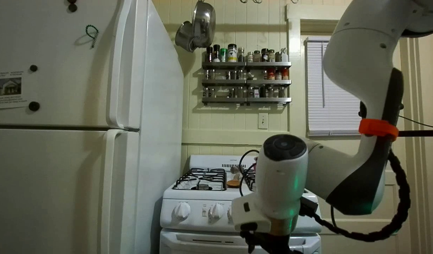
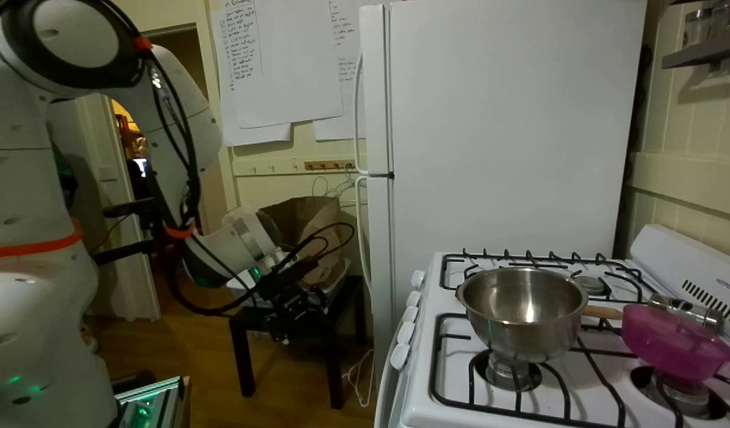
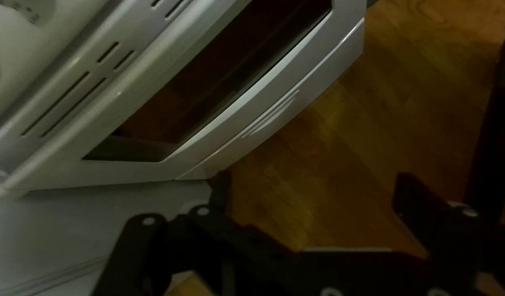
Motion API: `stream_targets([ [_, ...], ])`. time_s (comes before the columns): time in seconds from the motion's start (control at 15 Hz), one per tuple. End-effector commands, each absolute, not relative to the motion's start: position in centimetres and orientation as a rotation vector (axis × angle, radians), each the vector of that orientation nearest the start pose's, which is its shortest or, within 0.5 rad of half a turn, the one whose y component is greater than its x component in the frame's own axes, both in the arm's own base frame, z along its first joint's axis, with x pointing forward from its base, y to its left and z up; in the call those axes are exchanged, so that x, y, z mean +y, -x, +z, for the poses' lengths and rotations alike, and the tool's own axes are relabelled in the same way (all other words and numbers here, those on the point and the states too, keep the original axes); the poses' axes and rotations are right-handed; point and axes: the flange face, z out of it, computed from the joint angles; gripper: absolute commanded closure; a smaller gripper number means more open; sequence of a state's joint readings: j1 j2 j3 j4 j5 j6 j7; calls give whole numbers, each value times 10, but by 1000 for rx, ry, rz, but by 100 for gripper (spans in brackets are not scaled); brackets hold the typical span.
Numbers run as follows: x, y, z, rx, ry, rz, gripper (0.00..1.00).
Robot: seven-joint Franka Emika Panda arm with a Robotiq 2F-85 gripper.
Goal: Close the oven.
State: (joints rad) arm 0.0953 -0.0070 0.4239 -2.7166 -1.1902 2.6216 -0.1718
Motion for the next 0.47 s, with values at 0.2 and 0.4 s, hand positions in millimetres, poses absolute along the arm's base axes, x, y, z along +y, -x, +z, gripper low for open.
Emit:
stream_targets([
  [0.2,204,-316,255,1930,-1675,145,0],
  [0.4,203,-314,257,1920,-1679,154,0],
])
